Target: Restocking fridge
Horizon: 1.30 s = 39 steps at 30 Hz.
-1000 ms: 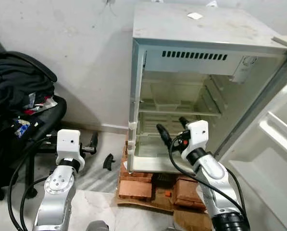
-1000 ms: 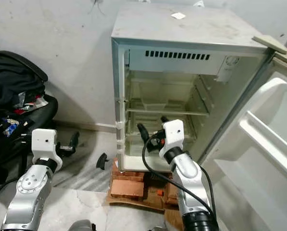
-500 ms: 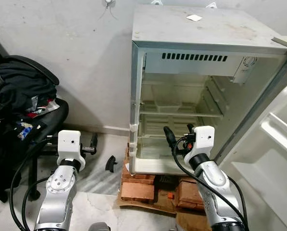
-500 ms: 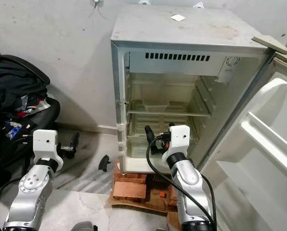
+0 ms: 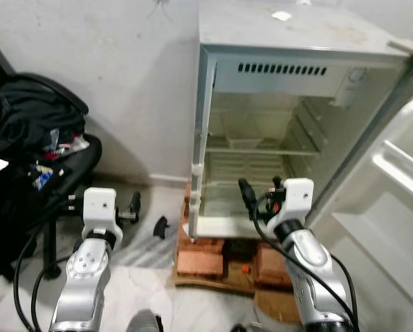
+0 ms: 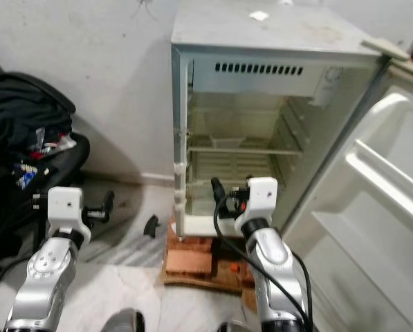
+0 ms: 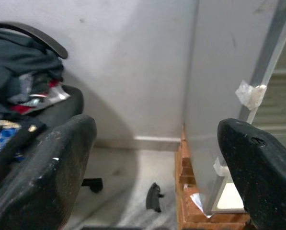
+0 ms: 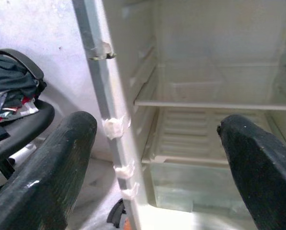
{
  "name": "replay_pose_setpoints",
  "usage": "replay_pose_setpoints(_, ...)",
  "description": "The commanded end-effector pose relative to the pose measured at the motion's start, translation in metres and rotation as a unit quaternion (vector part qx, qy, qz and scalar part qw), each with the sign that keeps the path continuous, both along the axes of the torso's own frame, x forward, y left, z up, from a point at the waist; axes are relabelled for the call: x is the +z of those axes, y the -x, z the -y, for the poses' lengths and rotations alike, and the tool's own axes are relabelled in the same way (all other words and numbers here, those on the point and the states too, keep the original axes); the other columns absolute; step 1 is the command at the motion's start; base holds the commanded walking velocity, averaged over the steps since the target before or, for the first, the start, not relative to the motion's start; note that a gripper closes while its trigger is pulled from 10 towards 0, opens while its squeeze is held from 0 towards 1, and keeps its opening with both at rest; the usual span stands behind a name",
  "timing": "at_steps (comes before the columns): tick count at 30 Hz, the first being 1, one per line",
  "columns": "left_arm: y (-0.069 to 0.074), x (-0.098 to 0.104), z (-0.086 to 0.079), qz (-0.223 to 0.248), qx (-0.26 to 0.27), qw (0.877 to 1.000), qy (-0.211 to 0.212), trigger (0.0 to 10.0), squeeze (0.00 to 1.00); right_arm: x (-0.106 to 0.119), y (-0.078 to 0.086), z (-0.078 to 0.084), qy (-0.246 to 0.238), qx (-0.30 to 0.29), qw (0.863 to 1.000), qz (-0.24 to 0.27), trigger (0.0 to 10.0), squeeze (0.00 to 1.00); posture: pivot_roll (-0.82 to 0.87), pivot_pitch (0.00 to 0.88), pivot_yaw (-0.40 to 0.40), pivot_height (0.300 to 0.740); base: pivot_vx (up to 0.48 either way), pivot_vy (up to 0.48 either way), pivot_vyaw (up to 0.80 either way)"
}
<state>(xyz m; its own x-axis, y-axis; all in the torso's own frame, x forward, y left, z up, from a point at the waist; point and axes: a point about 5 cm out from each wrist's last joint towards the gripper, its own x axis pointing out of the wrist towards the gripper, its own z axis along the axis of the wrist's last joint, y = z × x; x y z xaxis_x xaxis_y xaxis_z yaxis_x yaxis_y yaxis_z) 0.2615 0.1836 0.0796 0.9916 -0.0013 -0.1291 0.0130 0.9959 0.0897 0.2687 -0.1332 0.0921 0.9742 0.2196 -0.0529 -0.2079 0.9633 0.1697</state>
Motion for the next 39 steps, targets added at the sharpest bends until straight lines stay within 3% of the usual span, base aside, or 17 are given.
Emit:
replay_pose_setpoints(1, 0.002, -0.002, 0.0, -0.003, -0.002, 1.0, -0.002, 10.0, 0.0, 0.005, -0.001, 0.002, 0.001, -0.002, 1.0, 0.004, 10.0, 0.0, 0.05, 0.0, -0.014, 0.74, -0.341, 0.0, 0.0)
replay_pose_setpoints(15, -0.004, -0.001, -0.002, -0.001, -0.007, 1.0, -0.01, 10.0, 0.0, 0.005, 0.0, -0.003, -0.009, -0.01, 1.0, 0.0, 10.0, 0.0, 0.04, 0.0, -0.003, 0.74, -0.284, 0.0, 0.0)
replay_pose_setpoints(25, 0.0, -0.008, -0.011, -0.002, -0.001, 1.0, -0.021, 10.0, 0.0, -0.002, 0.001, 0.003, -0.017, -0.039, 0.999, -0.016, 10.0, 0.0, 0.03, 0.0, -0.015, 0.74, 0.0, 0.0, 0.0)
replay_pose_setpoints(39, -0.014, 0.002, -0.004, 0.018, -0.016, 0.999, -0.025, 10.0, 0.0, 0.01, -0.012, -0.001, -0.016, -0.01, 1.0, 0.007, 10.0, 0.0, 0.03, 0.0, 0.005, 0.74, 0.0, -0.45, 0.0)
